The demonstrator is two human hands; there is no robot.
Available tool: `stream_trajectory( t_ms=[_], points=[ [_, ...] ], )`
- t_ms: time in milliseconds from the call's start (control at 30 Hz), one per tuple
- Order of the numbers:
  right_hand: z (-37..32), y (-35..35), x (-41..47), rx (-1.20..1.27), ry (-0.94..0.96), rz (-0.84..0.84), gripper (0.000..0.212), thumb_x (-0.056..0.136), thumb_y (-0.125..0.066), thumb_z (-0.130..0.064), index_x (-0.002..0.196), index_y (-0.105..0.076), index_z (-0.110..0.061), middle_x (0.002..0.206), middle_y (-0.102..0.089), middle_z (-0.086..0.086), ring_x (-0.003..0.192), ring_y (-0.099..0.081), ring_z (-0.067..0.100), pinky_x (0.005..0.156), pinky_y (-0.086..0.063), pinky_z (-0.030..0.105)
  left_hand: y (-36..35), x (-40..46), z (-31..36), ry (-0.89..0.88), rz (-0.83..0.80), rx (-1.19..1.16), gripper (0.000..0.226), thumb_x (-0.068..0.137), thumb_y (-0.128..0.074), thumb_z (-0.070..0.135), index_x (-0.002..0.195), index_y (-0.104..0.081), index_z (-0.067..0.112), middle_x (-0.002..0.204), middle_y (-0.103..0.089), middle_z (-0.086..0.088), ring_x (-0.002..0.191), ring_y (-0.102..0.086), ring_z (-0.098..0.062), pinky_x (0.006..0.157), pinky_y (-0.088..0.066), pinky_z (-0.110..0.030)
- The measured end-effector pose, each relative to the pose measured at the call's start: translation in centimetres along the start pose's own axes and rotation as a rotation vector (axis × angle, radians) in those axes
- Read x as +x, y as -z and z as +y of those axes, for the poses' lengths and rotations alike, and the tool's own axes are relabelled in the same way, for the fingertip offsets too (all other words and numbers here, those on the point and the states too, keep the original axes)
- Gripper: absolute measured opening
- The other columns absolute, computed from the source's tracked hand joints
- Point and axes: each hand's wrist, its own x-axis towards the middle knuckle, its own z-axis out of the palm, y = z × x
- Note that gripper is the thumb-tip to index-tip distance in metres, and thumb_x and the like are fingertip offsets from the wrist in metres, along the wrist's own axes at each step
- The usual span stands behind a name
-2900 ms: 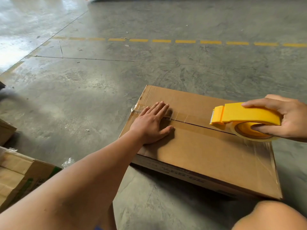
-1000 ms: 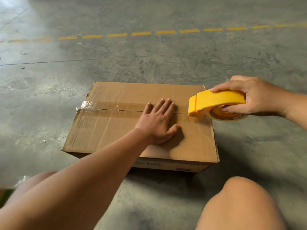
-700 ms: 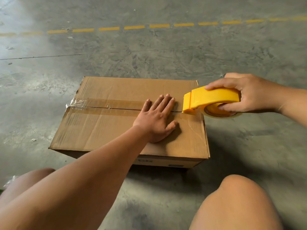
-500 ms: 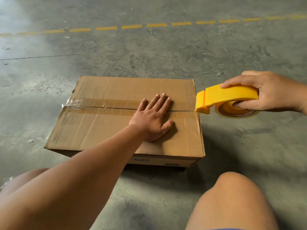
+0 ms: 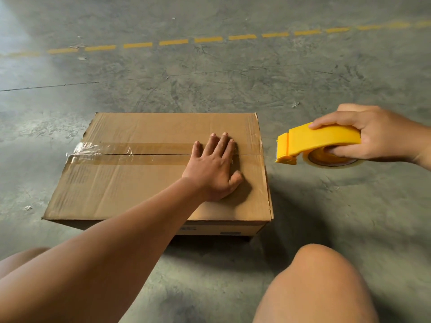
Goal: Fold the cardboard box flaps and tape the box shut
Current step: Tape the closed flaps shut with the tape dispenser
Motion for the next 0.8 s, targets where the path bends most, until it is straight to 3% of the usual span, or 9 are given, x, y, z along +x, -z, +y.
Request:
stream_trajectory(
  t_ms=[133, 367, 433, 533, 733, 800],
  points=[
    [0.5, -0.3, 0.1, -0.02, 0.019, -0.014, 0.061, 0.067, -0.075, -0.041, 0.124, -0.053, -0.053, 0.095, -0.051, -0.014, 0.092, -0.053, 0.0, 0.076, -0.037, 0.009, -0.8, 1.8, 3.9, -0.162, 0.042, -0.003, 0.078, 0.093, -0.008, 0.059, 0.159, 0.009, 0.022, 0.167, 0.015, 0.0, 0.153, 0.015, -0.021, 0.122, 0.003, -0.054],
    [0.4, -1.2, 1.4, -0.079, 0.053, -0.116, 0.062, 0.067, -0.069, -0.042, 0.126, -0.05, -0.052, 0.093, -0.046, -0.019, 0.089, -0.05, -0.005, 0.073, -0.035, 0.007, -2.1, 2.4, 4.0, -0.163, 0.05, 0.004, 0.077, 0.095, -0.006, 0.062, 0.16, 0.008, 0.023, 0.166, 0.017, 0.003, 0.15, 0.025, -0.018, 0.122, 0.007, -0.052],
    [0.4, -1.2, 1.8, -0.112, 0.059, -0.127, 0.06, 0.07, -0.076, -0.036, 0.125, -0.057, -0.047, 0.091, -0.044, -0.019, 0.086, -0.05, -0.004, 0.072, -0.034, 0.006, -2.2, 2.5, 4.0, -0.164, 0.05, -0.005, 0.076, 0.097, -0.008, 0.062, 0.16, 0.007, 0.022, 0.166, 0.017, 0.003, 0.15, 0.025, -0.017, 0.122, 0.006, -0.052],
    [-0.1, -1.5, 2.3, -0.158, 0.068, -0.139, 0.062, 0.07, -0.083, -0.023, 0.127, -0.062, -0.037, 0.086, -0.043, -0.017, 0.073, -0.049, 0.005, 0.067, -0.036, 0.015, -2.2, 2.4, 4.2, -0.158, 0.04, -0.014, 0.076, 0.097, -0.01, 0.062, 0.16, 0.006, 0.023, 0.166, 0.015, 0.004, 0.152, 0.02, -0.015, 0.122, 0.004, -0.052],
    [-0.9, -1.8, 4.6, -0.189, 0.089, -0.2, 0.059, 0.073, -0.079, -0.035, 0.127, -0.059, -0.042, 0.086, -0.042, -0.017, 0.074, -0.045, 0.006, 0.069, -0.046, 0.034, -2.0, 2.4, 4.1, -0.165, 0.032, -0.022, 0.076, 0.098, -0.012, 0.062, 0.16, 0.006, 0.022, 0.167, 0.014, 0.004, 0.152, 0.019, -0.015, 0.122, 0.005, -0.051],
    [-0.5, -1.5, 4.2, -0.176, 0.089, -0.216, 0.058, 0.073, -0.078, -0.037, 0.127, -0.058, -0.043, 0.087, -0.043, -0.017, 0.075, -0.048, 0.006, 0.07, -0.045, 0.029, -2.0, 2.4, 4.1, -0.162, 0.03, -0.02, 0.075, 0.098, -0.011, 0.062, 0.16, 0.007, 0.023, 0.167, 0.015, 0.004, 0.152, 0.02, -0.015, 0.122, 0.005, -0.051]
  ],
)
